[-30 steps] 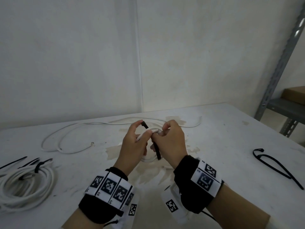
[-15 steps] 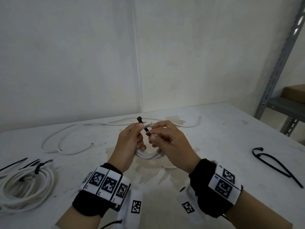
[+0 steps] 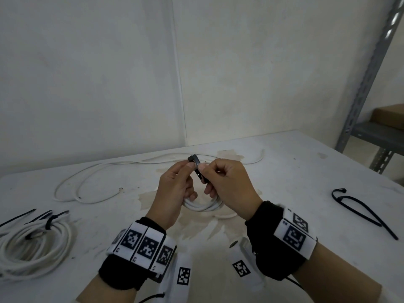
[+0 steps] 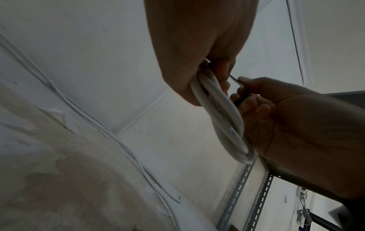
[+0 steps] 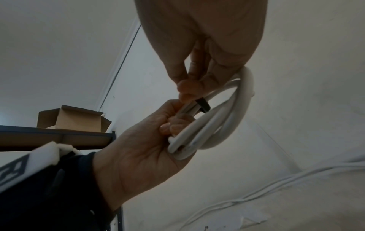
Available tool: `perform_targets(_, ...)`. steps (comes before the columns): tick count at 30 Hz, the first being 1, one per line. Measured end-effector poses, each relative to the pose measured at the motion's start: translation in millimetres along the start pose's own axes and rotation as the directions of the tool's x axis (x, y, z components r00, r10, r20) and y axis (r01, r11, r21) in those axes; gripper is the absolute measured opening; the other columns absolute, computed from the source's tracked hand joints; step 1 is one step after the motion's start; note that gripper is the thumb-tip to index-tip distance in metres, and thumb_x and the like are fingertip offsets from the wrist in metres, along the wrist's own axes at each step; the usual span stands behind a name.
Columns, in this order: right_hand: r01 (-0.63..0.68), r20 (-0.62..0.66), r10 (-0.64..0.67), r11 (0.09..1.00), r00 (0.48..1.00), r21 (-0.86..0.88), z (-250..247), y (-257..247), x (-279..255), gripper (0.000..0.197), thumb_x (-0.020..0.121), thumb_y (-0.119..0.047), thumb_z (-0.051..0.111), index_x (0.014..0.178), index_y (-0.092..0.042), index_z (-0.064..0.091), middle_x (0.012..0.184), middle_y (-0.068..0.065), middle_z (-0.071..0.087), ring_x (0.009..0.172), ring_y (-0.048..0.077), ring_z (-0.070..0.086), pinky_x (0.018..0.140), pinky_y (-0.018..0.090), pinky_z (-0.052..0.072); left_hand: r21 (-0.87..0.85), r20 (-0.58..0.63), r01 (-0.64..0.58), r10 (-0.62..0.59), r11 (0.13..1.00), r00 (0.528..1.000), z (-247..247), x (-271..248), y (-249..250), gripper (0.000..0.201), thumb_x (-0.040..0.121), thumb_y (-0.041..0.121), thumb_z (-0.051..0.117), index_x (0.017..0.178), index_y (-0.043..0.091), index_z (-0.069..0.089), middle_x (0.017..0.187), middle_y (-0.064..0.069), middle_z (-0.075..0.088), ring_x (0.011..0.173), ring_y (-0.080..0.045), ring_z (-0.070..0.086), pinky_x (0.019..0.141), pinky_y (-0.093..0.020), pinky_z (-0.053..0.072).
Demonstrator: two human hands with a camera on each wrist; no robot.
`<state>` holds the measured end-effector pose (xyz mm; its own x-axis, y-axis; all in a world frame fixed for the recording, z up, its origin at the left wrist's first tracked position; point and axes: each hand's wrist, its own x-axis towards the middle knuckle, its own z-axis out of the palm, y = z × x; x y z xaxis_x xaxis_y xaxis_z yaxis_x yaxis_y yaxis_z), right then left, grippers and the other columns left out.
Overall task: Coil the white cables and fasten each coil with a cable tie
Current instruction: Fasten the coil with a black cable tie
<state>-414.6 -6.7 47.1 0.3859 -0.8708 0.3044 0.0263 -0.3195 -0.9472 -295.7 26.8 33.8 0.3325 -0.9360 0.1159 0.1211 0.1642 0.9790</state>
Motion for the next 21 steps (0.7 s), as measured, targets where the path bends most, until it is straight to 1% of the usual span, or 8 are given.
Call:
perform_targets(3,-0.008,0.003,0.008,1.0,1.0,-0.027,-1.7,-1.1,0.5,0.028,0.088,-0.015,0.06,0.062,-0.006,0.056,0.059,0.004,0.056,0.037,0.004,0.049,0.041,0.015,0.04,0.006,0.05,0.0,0.0,1.0,0.999,-3.0,0.6,0.1,0.023,0.096,0.022,0.045,0.102,0.01,0.064,0.046,0.009,0.03,0.041,-0.007,0.026,0.044,-0.018,0.035)
perform_targets(7,-0.022,0.036,0.023,0.999,0.999,-0.045,-2.8,0.2,0.0,0.028,0.086,-0.015,0.062,0.06,-0.011,0.056,0.059,0.002,0.057,0.039,0.004,0.05,0.041,0.016,0.041,-0.005,0.082,0.003,-0.002,1.0,0.997,-5.9,0.2,-0.8,0.03,0.095,0.033,0.041,0.099,0.016,0.066,0.049,0.009,0.03,0.042,-0.004,0.028,0.045,-0.018,0.036)
perform_targets(12,-0.035,0.022,0.036,0.997,0.999,-0.07,-1.3,0.0,0.7,0.029,0.086,-0.016,0.063,0.059,-0.01,0.055,0.057,0.002,0.057,0.037,0.004,0.05,0.04,0.017,0.04,-0.033,0.059,0.021,-0.019,0.999,0.998,-4.3,-1.0,-3.2,0.033,0.094,0.037,0.041,0.099,0.014,0.065,0.05,0.007,0.027,0.042,-0.005,0.026,0.044,-0.018,0.034)
perform_targets(16,-0.041,0.007,0.042,0.997,0.999,-0.071,-0.6,-0.4,1.0,0.029,0.085,-0.014,0.063,0.057,-0.01,0.055,0.056,0.003,0.056,0.037,0.004,0.05,0.039,0.016,0.039,-0.048,0.04,0.032,-0.03,0.998,0.999,-2.9,-0.6,-2.6,0.036,0.093,0.042,0.04,0.093,0.016,0.065,0.049,0.007,0.025,0.041,-0.006,0.024,0.043,-0.018,0.033)
perform_targets(21,-0.038,0.031,0.041,0.996,0.999,-0.08,1.1,-0.8,0.6,0.029,0.085,-0.013,0.063,0.057,-0.011,0.055,0.057,0.004,0.056,0.038,0.005,0.05,0.04,0.017,0.039,-0.073,0.005,0.048,-0.048,0.996,0.999,-3.2,-1.0,-1.5,0.036,0.093,0.042,0.041,0.087,0.015,0.062,0.046,0.009,0.024,0.039,-0.006,0.023,0.04,-0.017,0.033)
